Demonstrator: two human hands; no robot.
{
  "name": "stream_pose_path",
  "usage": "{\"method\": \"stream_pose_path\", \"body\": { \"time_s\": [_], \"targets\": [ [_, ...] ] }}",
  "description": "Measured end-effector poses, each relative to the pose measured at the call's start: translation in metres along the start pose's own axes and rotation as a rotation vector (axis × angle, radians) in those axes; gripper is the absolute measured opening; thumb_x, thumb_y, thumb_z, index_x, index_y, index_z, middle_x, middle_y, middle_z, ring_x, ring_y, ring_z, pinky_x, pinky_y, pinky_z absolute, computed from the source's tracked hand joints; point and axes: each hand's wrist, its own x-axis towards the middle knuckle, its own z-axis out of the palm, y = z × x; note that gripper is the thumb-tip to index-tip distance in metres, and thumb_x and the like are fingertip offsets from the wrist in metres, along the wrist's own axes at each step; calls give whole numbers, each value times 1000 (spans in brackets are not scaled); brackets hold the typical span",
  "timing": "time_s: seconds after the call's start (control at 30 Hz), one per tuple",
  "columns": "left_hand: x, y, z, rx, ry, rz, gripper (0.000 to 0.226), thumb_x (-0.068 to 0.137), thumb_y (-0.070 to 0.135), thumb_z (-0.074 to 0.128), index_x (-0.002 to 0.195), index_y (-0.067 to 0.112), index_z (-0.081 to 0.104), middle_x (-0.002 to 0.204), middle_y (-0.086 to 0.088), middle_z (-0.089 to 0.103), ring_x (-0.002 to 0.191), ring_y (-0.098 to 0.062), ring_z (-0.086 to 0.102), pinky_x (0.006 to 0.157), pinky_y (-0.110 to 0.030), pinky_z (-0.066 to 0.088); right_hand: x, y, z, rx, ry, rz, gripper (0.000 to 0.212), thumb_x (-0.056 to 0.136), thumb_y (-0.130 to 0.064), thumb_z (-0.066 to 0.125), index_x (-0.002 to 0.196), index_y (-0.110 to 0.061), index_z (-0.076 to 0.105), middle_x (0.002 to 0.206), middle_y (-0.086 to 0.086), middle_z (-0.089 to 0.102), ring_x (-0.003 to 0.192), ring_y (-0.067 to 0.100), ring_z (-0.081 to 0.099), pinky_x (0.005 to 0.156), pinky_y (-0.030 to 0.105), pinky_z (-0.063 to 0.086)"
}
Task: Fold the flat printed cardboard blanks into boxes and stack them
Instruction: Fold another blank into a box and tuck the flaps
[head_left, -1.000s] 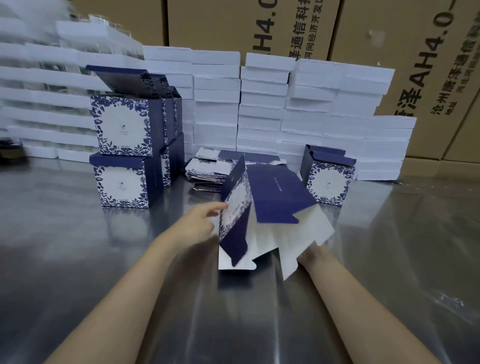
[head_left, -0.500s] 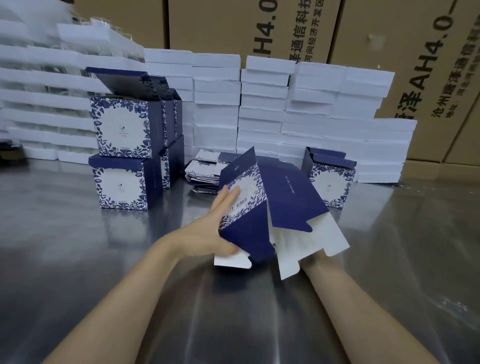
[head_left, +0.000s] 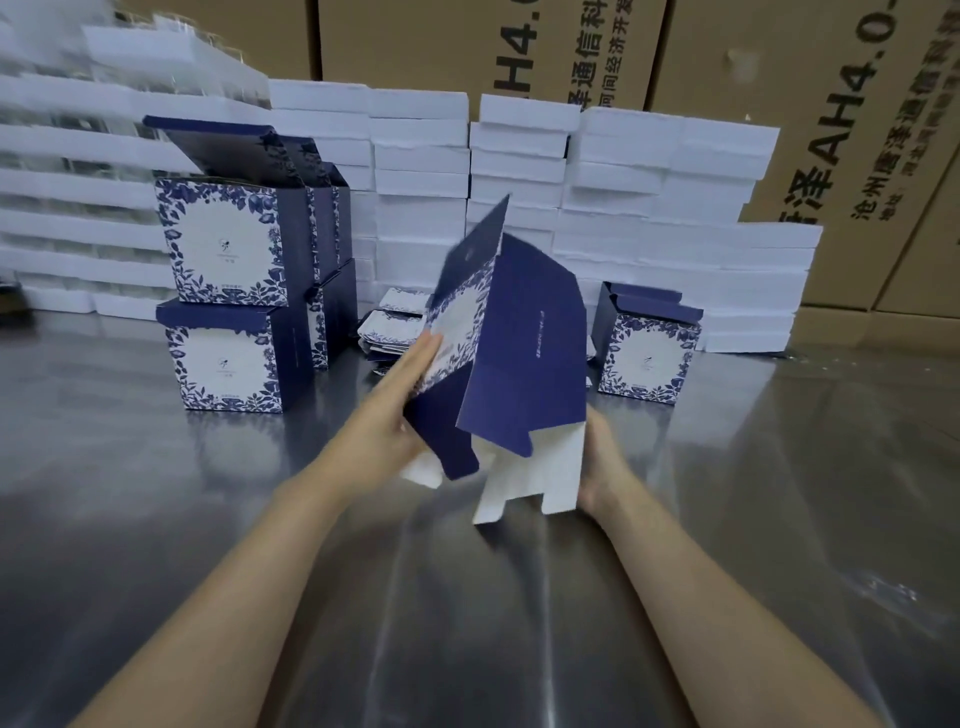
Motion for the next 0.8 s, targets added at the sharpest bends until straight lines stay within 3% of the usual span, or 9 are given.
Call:
{"method": "stream_pose_path", "body": {
  "time_s": [0.07,0.13,0.2,0.3,0.37,0.47,0.6,0.7,0.8],
  "targets": [
    [2,-3,-3,20,155,11,88,80,-30,44,141,33,36,154,3,34,144,-8,30,118,-26,24,5,3,-6,-113,142,-50,20,98,-14,46,108,-15,64,87,1,73,71,13,70,58,24,56],
    [4,-5,-9,45,280,-29,87,74,-35,42,138,24,47,148,0,44,139,-11,39,117,-28,28,9,6,-10,-175,261,-167,21,100,-10,42,111,-11,60,89,3,69,69,13,68,56,24,54],
    [5,-5,-12,116,410,-63,76,74,-31,44,134,13,56,142,-2,51,135,-13,45,115,-25,31,13,7,-12,-157,299,-325,28,99,-17,50,124,-10,59,103,6,66,85,17,65,69,29,53],
    [3,-1,-13,241,554,-72,70,73,-26,36,131,6,59,141,-7,52,131,-10,45,108,-7,26,12,11,-11,-428,344,-608,34,93,-36,59,122,-19,59,112,-1,63,96,0,62,84,20,51],
    [0,0,-15,303,563,-69,67,75,-25,39,129,7,61,143,-6,50,130,-10,46,108,-10,28,10,17,-7,-682,295,-724,37,86,-38,62,119,-23,59,121,-4,58,107,-6,56,90,13,43],
    [-4,-3,-14,427,436,-117,55,81,-15,58,127,13,64,142,-2,52,126,-19,55,107,-33,42,7,23,-3,-905,150,-768,45,77,-49,66,117,-29,60,125,-12,56,119,3,52,100,18,40],
    [-5,-2,-9,425,369,-224,32,87,32,70,118,21,71,134,1,60,120,-23,60,97,-44,49,11,29,-7,-1222,-60,-708,68,73,-34,80,134,-25,52,133,-19,48,126,-11,39,107,10,28],
    [-3,6,-9,213,421,-299,20,81,49,70,96,39,76,132,3,62,117,-12,59,94,-30,47,14,30,-6,-1152,14,-712,23,92,-8,62,108,-24,66,102,-25,62,95,-9,56,87,14,45],
    [-1,16,-6,23,523,-363,9,76,48,75,68,44,72,112,21,66,103,4,59,77,-9,41,14,24,-11,-960,133,-624,27,99,-15,53,74,-22,59,64,-14,57,66,-3,45,67,17,42]
  ]
}}
